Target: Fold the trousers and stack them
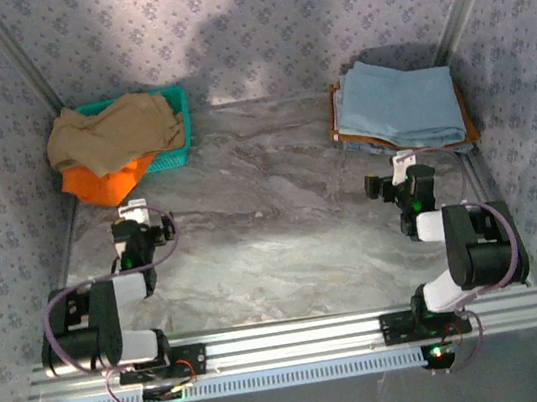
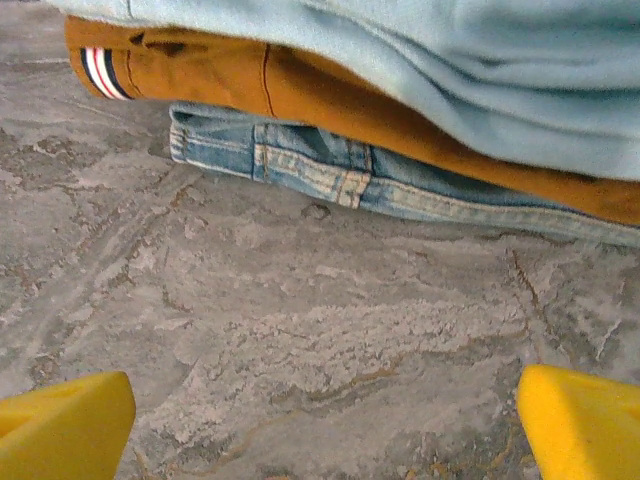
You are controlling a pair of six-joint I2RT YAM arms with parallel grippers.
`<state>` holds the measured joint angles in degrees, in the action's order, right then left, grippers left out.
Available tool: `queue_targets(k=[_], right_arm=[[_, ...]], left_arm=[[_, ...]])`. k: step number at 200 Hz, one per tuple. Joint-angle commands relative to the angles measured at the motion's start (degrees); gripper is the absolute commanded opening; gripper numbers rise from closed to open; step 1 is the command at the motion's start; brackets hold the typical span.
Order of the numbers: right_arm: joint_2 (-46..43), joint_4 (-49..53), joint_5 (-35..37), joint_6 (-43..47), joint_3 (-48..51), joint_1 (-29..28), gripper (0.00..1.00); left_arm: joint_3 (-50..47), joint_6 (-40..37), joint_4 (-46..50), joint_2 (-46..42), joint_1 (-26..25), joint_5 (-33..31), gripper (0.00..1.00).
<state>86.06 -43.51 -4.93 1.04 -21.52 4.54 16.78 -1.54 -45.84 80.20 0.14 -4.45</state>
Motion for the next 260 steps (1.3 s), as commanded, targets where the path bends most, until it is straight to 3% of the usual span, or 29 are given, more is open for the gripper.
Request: queue_targets(k=[1, 38, 260], right_arm=[[0.6, -5.1, 1.0, -1.2, 0.8, 0.3, 1.00], [0.6, -4.6, 0.8, -0.8, 0.5, 0.1, 1.00], [0.9, -1.9, 6.4, 1.4, -1.2, -3.3, 1.00]], left_arm=[[2.1, 1.4, -10.2, 7.6, 0.4, 5.4, 1.00], [7.2, 2.4, -0.2, 7.6, 1.3, 5.1, 1.00], [7.1, 3.0, -0.6, 7.8, 1.7, 5.0, 1.00]])
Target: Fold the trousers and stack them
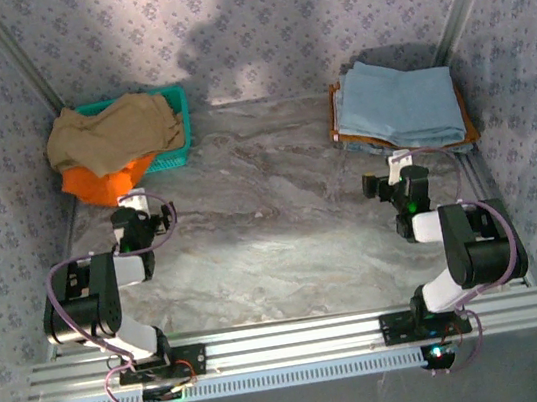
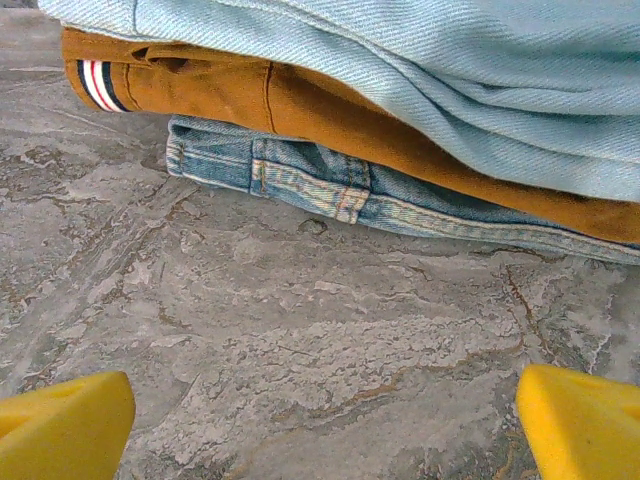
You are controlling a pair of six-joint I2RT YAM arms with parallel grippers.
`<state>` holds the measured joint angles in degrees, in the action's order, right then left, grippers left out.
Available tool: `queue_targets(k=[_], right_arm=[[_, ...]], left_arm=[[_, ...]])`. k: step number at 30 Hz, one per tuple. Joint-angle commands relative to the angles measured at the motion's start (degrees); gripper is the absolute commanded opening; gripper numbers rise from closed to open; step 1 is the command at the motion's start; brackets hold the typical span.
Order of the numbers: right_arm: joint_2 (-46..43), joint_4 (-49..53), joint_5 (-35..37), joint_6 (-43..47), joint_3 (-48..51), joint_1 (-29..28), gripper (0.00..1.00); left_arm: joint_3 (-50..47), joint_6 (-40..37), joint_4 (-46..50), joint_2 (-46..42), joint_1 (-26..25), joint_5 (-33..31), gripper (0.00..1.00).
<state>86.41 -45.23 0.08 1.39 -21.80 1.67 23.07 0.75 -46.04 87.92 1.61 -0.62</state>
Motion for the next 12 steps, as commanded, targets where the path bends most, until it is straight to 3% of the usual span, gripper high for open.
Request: queue_targets(k=[1, 12], right_arm=[[0.5, -0.1, 1.4, 1.1, -0.9, -0.4, 1.00], [0.5, -0.2, 1.8, 1.1, -0.8, -0.5, 1.00]], left_arm=[[0.8, 0.7, -0.4, 0.1, 0.2, 1.2, 1.00], [0.8, 0.7, -0.4, 0.1, 0.3, 1.2, 1.00]])
